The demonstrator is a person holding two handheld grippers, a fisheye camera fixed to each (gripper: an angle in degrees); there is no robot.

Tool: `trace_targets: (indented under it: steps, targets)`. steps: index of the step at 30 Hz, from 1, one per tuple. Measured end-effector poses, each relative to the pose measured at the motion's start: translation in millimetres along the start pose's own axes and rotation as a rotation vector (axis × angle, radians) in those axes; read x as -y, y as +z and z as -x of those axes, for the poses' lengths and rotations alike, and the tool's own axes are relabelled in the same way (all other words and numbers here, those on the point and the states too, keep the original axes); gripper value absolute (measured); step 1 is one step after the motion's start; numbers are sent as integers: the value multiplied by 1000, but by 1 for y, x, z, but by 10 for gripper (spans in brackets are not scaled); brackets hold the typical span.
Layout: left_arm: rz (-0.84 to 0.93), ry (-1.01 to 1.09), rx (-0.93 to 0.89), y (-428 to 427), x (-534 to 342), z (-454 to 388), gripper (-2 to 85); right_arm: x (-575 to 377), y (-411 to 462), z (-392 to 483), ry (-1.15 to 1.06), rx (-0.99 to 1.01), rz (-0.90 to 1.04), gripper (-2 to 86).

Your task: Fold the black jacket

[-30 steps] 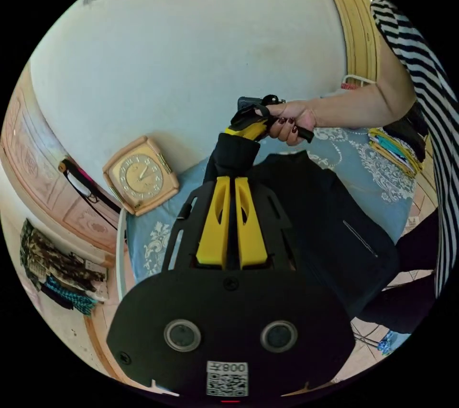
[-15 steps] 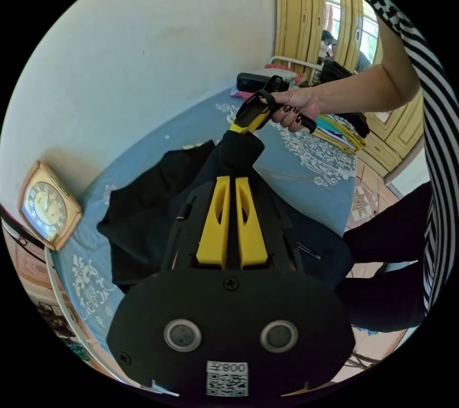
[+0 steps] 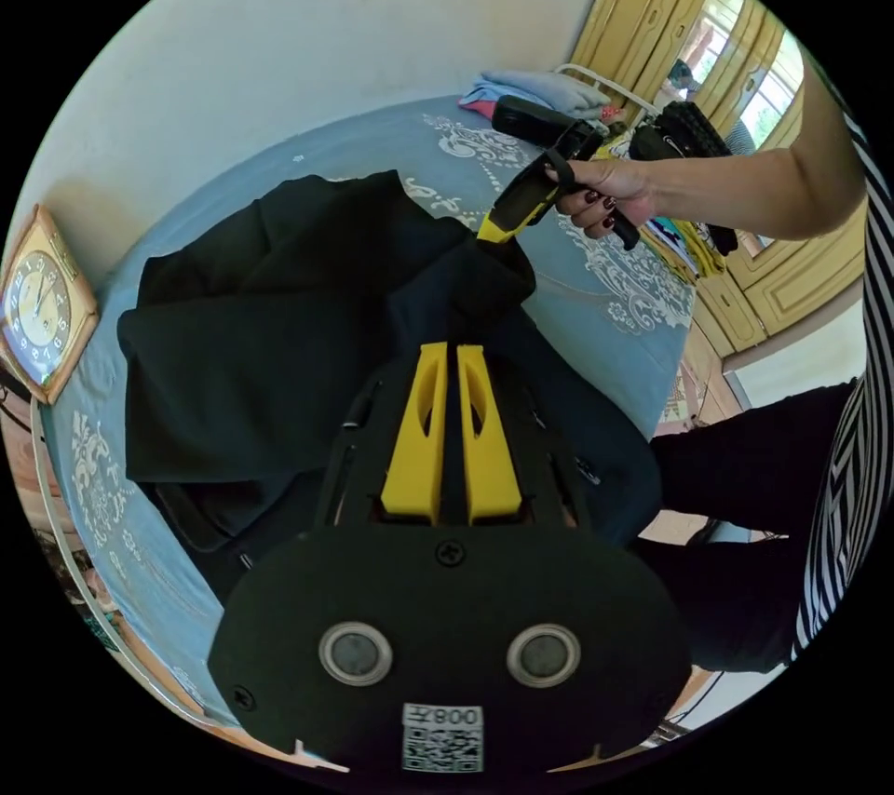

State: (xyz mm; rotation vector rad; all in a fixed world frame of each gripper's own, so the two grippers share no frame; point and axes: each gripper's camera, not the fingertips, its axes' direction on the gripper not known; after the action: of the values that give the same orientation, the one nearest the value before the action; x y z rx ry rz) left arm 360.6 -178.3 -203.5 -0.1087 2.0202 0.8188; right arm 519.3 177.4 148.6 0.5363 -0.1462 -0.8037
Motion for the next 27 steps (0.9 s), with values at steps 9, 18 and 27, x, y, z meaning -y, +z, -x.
trace_targets:
  steps: [9, 18, 27]
  targets:
    - [5, -345, -172, -14, -45, 108, 36, 14, 26, -19, 41, -252, 252, 66]
    - [-465, -1034, -221, -97, -172, 323, 108, 124, 27, 68, -240, -244, -48, 111]
    - [-627, -1226, -354, -93, -217, 425, 75, 302, 146, 87, -305, -305, 118, 107]
